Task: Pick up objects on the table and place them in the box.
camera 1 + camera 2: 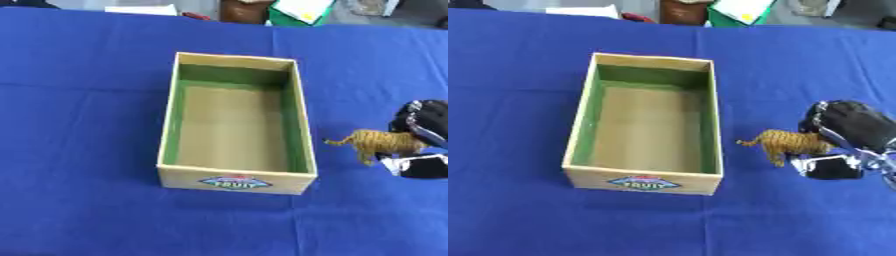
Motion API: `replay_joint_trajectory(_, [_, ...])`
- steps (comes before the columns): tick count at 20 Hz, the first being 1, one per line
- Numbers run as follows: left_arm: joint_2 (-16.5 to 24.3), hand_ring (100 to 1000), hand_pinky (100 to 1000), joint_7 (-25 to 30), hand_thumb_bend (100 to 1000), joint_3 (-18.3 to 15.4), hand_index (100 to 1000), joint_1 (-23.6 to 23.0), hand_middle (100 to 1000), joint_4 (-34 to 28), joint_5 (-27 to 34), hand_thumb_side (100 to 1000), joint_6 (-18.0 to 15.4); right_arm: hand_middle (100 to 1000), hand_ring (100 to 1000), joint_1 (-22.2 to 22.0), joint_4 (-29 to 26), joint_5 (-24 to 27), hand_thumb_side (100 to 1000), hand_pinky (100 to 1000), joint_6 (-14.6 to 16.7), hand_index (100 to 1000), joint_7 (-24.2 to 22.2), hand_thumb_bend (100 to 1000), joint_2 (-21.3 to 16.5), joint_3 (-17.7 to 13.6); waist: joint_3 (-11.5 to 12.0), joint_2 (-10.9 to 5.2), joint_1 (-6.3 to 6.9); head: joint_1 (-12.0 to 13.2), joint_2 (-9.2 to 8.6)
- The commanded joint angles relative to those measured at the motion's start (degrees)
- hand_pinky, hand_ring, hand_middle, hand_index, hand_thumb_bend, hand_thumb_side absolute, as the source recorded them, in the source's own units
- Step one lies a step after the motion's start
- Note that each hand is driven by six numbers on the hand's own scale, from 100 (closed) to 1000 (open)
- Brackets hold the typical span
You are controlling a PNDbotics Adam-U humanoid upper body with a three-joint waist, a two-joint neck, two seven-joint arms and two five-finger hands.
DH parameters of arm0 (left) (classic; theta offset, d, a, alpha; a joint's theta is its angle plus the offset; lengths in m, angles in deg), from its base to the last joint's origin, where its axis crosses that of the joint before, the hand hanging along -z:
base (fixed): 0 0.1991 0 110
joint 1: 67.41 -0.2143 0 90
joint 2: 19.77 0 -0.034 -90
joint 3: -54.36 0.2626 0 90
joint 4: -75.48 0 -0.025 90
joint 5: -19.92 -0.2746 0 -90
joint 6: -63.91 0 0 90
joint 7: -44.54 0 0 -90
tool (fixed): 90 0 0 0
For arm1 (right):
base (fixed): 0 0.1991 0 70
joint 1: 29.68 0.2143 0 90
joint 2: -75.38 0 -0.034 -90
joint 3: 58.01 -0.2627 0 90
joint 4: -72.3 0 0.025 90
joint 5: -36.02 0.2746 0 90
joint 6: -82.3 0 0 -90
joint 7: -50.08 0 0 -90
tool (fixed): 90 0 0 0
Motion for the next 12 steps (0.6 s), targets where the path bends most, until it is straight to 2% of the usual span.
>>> replay_joint_trajectory(1, [0.6,557,493,0.2,100,-0.1,682,0.7,532,-1.0,-0.2,448,-0.1,239,540,1.4,-1.4,0.4,456,719,-0.7,366,2.6,100,-2.9,-1.2,0.0,-0.93,-0.06,-0.2,-0.52])
replay_joint_trajectory(7, [0.6,557,494,0.4,100,-0.1,682,0.6,532,-1.0,-0.2,445,-0.1,257,552,5.4,-3.6,1.1,397,728,-2.0,382,3.3,100,-5.5,-1.8,0.2,-1.08,-0.1,-0.4,-0.49])
replay_joint_trajectory(8, [0.6,557,494,0.4,100,-0.1,682,0.6,532,-1.0,-0.2,442,-0.1,260,552,6.4,-3.8,1.3,545,728,-2.0,382,3.3,100,-6.1,-1.8,0.3,-1.1,-0.1,-0.4,-0.49])
replay_joint_trajectory(9, [0.6,557,494,0.5,100,0.0,682,0.5,532,-1.0,-0.2,443,-0.1,261,555,7.5,-3.9,1.4,389,728,-1.9,382,3.3,100,-6.7,-1.8,0.3,-1.14,-0.12,-0.5,-0.46])
replay_joint_trajectory(12, [0.6,558,494,0.6,100,0.1,681,0.5,532,-1.0,-0.1,445,-0.1,262,558,10.8,-4.0,1.6,386,730,-1.5,380,3.0,100,-8.1,-1.9,0.4,-1.24,-0.16,-0.6,-0.38])
